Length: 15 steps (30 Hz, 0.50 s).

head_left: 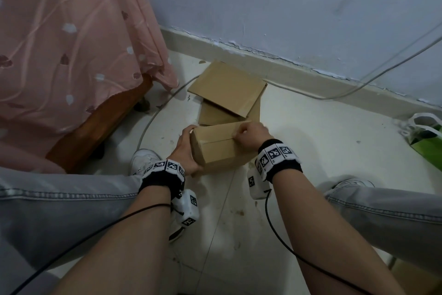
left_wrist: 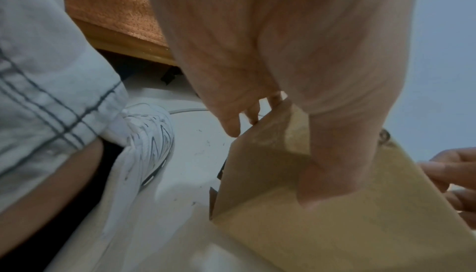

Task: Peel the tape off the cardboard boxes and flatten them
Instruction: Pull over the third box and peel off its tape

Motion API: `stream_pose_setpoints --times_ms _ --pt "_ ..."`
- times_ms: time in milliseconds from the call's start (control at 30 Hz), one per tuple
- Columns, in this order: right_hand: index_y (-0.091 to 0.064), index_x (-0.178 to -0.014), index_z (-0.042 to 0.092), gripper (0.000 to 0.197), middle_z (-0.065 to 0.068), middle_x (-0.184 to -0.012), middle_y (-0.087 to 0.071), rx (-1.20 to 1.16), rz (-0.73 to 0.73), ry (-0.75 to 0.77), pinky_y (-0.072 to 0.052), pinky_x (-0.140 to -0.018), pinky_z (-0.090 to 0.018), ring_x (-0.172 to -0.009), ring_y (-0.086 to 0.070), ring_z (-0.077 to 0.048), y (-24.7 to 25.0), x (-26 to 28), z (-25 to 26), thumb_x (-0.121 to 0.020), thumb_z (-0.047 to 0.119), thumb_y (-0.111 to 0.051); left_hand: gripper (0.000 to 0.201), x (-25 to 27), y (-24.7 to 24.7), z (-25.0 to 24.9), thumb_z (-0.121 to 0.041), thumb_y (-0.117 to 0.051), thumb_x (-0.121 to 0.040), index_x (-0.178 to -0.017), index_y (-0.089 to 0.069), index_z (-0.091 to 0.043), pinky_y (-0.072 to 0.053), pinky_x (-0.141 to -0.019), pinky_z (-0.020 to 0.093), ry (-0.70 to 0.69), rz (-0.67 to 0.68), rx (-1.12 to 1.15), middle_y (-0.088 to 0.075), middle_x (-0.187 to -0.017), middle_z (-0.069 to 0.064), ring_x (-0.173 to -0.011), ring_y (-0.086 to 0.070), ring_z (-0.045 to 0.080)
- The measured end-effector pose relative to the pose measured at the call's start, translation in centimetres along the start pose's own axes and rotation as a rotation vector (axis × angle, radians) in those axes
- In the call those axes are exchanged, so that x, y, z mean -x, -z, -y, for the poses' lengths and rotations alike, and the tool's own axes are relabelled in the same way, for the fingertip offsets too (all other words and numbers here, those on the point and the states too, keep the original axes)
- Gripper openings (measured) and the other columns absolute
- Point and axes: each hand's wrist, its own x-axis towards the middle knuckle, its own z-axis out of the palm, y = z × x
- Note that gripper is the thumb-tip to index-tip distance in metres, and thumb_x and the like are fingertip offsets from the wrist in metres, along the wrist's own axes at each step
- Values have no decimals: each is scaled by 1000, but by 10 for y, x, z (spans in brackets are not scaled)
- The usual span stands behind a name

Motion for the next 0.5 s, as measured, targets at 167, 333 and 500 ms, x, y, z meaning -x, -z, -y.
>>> stream_pose_setpoints --times_ms 167,333,500 --pt "-66 -108 9 29 -9 -112 -61 -99 24 -17 -46 -90 -33 -111 -58 -29 4 0 -2 -92 33 -64 120 -3 -1 -4 -7 -82 -60 -144 -5 -45 -45 -97 42 8 -10 -64 -27 -138 8 -125 -41 35" --pt "-68 -95 12 25 -2 -99 -60 -169 -34 -1 -46 -85 -32 -99 -57 -22 7 2 -8 -90 36 -69 145 -6 9 -27 -28 -92 -52 -144 16 -54 -21 -114 58 28 -86 -193 8 -156 -3 -144 -12 37" --pt "-62 -86 19 11 -6 -98 -63 -17 -99 35 -52 -89 -38 -95 -60 -29 20 4 10 -90 29 -65 148 -22 16 -59 -43 -91 -50 -150 18 -40 10 -116 59 -43 -130 -470 12 -159 -6 -148 15 20"
